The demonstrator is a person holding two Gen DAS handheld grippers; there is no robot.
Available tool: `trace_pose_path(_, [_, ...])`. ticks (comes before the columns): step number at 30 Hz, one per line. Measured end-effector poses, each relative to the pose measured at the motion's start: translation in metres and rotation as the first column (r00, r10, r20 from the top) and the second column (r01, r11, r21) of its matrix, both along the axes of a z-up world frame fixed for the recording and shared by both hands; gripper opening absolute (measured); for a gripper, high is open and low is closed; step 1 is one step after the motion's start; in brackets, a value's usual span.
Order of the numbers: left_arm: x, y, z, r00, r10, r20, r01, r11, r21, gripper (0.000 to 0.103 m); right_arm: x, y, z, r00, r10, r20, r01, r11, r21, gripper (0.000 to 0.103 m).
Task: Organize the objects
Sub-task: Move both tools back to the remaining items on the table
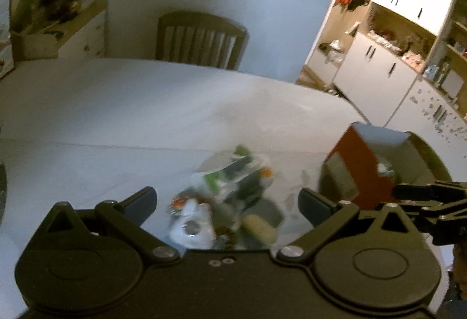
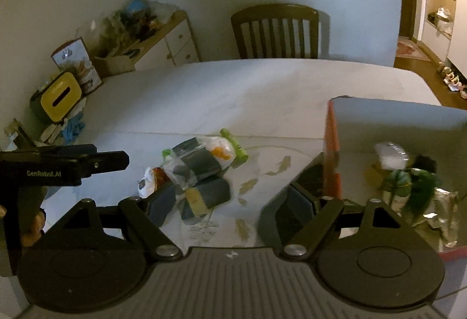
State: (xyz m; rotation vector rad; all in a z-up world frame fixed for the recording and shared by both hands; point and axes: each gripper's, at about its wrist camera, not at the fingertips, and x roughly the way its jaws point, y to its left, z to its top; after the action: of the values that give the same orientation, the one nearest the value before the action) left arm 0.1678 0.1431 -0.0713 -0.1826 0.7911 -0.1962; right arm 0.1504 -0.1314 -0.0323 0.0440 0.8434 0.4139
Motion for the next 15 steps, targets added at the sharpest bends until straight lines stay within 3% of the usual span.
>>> trace_pose_path(10, [0.005,0.01,-0.035,0.997,-0.06,-0.055,0.061,0.998,0.006,0.102,0.018,0.038,-0.04,0.998,0.045,-0.043,-0.048,0.996,-0.075,0.084])
trace_pose_path(15, [0.01,0.015,-0.051,0.995,-0.045,-0.084,0.046,0.999,0.016,0.102,0.029,0.052,-0.064,0.994,0.076,-0.078,-0.085,0.99,-0.11,0.084])
